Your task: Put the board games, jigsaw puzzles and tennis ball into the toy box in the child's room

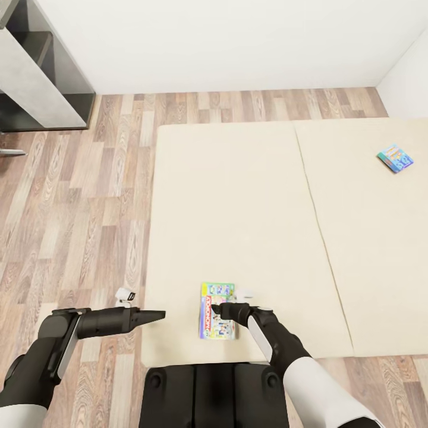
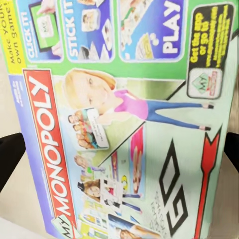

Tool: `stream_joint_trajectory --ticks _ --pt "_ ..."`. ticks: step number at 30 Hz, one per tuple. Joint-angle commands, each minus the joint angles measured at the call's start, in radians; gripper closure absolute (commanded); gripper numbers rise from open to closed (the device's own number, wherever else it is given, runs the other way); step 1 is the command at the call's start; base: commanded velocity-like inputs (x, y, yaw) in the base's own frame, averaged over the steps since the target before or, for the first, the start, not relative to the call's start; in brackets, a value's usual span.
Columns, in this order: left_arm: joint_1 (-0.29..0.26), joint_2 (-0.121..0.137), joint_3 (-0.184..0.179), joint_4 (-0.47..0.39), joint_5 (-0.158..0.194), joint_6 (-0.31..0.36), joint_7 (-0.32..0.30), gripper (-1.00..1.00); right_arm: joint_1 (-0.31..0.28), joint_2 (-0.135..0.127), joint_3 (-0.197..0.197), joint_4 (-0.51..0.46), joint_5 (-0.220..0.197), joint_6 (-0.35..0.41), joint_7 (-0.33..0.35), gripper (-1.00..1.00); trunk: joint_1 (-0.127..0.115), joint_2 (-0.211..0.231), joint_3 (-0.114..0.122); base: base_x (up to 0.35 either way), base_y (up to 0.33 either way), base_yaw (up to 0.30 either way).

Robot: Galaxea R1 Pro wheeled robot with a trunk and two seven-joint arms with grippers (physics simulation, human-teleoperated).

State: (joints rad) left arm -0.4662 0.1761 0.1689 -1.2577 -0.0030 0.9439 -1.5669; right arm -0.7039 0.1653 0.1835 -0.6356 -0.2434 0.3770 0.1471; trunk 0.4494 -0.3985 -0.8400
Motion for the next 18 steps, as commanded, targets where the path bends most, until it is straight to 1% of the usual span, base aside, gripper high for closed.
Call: stream_joint_trajectory --ticks 1,18 --pt "0.000 0.000 0.000 0.000 -0.001 0.010 -0.004 -1.00 0.000 0.000 0.001 -0.002 -0.004 0.005 0.000 -1.00 0.001 -0.001 -0.001 0.000 0.101 0.000" --pt "0.000 0.000 0.000 0.000 0.000 0.010 -0.004 -1.00 0.000 0.000 0.001 -0.003 -0.004 0.007 0.000 -1.00 0.001 -0.001 -0.001 0.000 0.011 0.000"
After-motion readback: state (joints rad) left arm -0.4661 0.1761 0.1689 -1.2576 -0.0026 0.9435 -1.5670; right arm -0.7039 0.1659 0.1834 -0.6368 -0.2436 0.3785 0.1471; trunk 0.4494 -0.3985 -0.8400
